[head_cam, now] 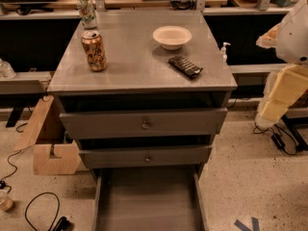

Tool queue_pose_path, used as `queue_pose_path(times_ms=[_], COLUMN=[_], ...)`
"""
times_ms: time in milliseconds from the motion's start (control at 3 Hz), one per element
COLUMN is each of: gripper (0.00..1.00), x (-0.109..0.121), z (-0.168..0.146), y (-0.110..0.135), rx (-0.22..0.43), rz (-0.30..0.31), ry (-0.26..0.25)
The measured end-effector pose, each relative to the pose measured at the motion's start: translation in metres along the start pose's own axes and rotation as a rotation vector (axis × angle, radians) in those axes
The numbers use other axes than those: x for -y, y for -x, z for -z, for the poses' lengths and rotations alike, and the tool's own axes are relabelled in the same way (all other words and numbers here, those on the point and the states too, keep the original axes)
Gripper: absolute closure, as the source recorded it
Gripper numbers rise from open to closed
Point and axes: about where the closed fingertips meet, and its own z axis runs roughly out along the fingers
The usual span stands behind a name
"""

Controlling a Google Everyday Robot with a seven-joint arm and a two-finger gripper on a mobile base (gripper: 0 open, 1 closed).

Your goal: Place orange can into bottom drawer

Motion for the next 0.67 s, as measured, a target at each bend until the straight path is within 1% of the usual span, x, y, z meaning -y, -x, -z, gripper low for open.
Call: queue_pose_path(times_ms=[333,667], gripper=[0.0,0.0], x=[0.034,0.077], z=[-0.017,-0.031], y=[0.026,0.082], rx=[0.149,0.372], rz=[0.004,0.006], ry=[-0.026,-0.054])
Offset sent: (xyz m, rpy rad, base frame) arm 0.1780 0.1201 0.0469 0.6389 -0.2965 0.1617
